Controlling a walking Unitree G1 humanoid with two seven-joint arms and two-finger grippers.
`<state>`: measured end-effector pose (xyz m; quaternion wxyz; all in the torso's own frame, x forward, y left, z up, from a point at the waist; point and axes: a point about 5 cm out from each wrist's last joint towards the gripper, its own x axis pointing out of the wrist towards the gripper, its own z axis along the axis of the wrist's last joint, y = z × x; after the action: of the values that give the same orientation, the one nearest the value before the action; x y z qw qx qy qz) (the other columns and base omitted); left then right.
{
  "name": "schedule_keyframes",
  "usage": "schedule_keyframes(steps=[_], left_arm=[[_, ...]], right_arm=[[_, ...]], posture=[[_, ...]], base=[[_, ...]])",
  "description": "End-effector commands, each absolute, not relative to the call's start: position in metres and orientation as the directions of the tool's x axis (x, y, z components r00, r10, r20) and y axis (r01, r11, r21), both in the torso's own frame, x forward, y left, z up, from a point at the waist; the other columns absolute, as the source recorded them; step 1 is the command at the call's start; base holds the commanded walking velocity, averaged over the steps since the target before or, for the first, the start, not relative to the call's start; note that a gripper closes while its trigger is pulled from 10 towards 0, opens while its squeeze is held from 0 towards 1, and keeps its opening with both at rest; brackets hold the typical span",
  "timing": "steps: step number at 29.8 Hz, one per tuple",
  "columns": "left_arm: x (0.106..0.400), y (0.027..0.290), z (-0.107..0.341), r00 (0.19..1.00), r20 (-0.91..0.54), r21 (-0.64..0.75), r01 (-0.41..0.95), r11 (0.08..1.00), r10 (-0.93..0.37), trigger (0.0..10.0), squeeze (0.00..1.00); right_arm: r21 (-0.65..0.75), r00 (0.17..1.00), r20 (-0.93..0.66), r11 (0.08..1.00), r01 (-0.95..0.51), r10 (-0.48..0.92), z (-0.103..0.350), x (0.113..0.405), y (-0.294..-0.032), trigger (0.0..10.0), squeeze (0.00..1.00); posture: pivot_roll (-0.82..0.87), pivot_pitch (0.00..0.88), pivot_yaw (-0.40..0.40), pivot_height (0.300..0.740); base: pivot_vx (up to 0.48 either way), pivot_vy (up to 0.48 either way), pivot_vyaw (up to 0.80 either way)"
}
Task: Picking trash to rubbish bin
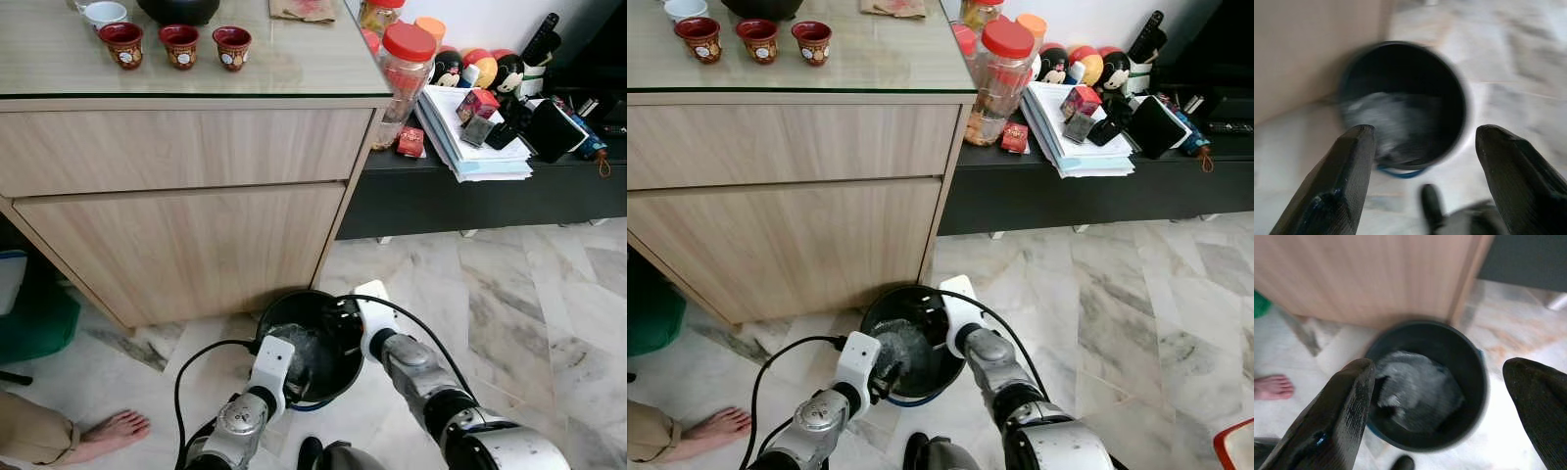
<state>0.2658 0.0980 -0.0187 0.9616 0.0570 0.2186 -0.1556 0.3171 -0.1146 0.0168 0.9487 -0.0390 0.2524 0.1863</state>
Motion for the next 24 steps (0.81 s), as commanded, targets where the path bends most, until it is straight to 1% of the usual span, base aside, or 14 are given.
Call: schedule_keyframes(steps=[1, 2, 5, 6, 8, 9, 12, 15, 16, 17, 18, 20, 24], left_arm=[[0.253, 0.106, -0.031, 0.851, -0.484, 0.063, 0.265, 0.962, -0.202, 10.0, 0.0], [0.253, 0.11, -0.031, 0.857, -0.482, 0.061, 0.239, 0.969, -0.181, 10.0, 0.0], [0.25, 0.13, -0.034, 0.881, -0.471, 0.107, 0.1, 0.989, -0.038, 10.0, 0.0], [0.25, 0.13, -0.034, 0.881, -0.471, 0.107, 0.1, 0.989, -0.038, 10.0, 0.0], [0.248, 0.14, -0.034, 0.89, -0.455, 0.135, 0.037, 0.99, 0.028, 10.0, 0.0], [0.248, 0.14, -0.034, 0.89, -0.455, 0.135, 0.037, 0.99, 0.028, 10.0, 0.0], [0.246, 0.154, -0.032, 0.904, -0.409, 0.195, -0.049, 0.979, 0.127, 10.0, 0.0], [0.246, 0.157, -0.031, 0.905, -0.398, 0.215, -0.067, 0.974, 0.15, 10.0, 0.0], [0.244, 0.164, -0.03, 0.903, -0.377, 0.226, -0.124, 0.966, 0.204, 10.0, 0.0], [0.244, 0.164, -0.03, 0.903, -0.377, 0.226, -0.124, 0.966, 0.204, 10.0, 0.0], [0.242, 0.175, -0.028, 0.891, -0.344, 0.242, -0.22, 0.945, 0.295, 10.0, 0.0], [0.242, 0.178, -0.028, 0.886, -0.337, 0.247, -0.244, 0.938, 0.319, 10.0, 0.0], [0.241, 0.178, -0.029, 0.879, -0.348, 0.233, -0.256, 0.938, 0.326, 10.0, 0.0]], right_arm=[[0.031, 0.801, -0.52, 0.944, -0.329, 0.297, 0.009, 0.311, -0.132, 10.0, 0.0], [0.032, 0.801, -0.521, 0.945, -0.326, 0.295, 0.008, 0.31, -0.134, 10.0, 0.0], [0.055, 0.812, -0.51, 0.953, -0.299, 0.284, 0.007, 0.308, -0.145, 10.0, 0.0], [0.055, 0.812, -0.51, 0.953, -0.299, 0.284, 0.007, 0.308, -0.145, 10.0, 0.0], [0.076, 0.82, -0.501, 0.957, -0.279, 0.278, 0.006, 0.307, -0.151, 10.0, 0.0], [0.076, 0.82, -0.501, 0.957, -0.279, 0.278, 0.006, 0.307, -0.151, 10.0, 0.0], [0.093, 0.83, -0.499, 0.967, -0.235, 0.25, 0.005, 0.305, -0.161, 10.0, 0.0], [0.1, 0.832, -0.497, 0.969, -0.225, 0.245, 0.005, 0.304, -0.163, 10.0, 0.0], [0.109, 0.833, -0.503, 0.973, -0.204, 0.231, 0.003, 0.302, -0.166, 10.0, 0.0], [0.109, 0.833, -0.503, 0.973, -0.204, 0.231, 0.003, 0.302, -0.166, 10.0, 0.0], [0.124, 0.834, -0.509, 0.977, -0.173, 0.212, 0.0, 0.299, -0.171, 10.0, 0.0], [0.127, 0.835, -0.51, 0.978, -0.165, 0.207, -0.001, 0.298, -0.172, 10.0, 0.0], [0.131, 0.836, -0.512, 0.98, -0.151, 0.197, -0.002, 0.297, -0.174, 10.0, 0.0]], posture=[[0.11, 0.25, -0.232, 0.74], [0.11, 0.25, -0.232, 0.74], [0.11, 0.252, -0.231, 0.74], [0.11, 0.252, -0.231, 0.74], [0.1, 0.251, -0.229, 0.74], [0.1, 0.251, -0.229, 0.74], [0.1, 0.253, -0.225, 0.74], [0.1, 0.253, -0.225, 0.74], [0.08, 0.246, -0.215, 0.74], [0.08, 0.246, -0.215, 0.74], [0.08, 0.243, -0.212, 0.74], [0.08, 0.242, -0.212, 0.74], [0.08, 0.236, -0.21, 0.74]], base=[[0.0, 0.0, 0.0], [0.0, 0.0, 0.0], [0.0, 0.0, 0.0], [0.0, 0.0, 0.0], [0.0, 0.0, 0.0], [0.0, 0.0, 0.0], [0.0, 0.0, 0.0], [0.0, 0.0, 0.0], [0.0, 0.0, 0.0], [0.0, 0.0, 0.0], [0.0, 0.0, 0.0], [0.0, 0.0, 0.0], [0.0, 0.0, 0.0]])
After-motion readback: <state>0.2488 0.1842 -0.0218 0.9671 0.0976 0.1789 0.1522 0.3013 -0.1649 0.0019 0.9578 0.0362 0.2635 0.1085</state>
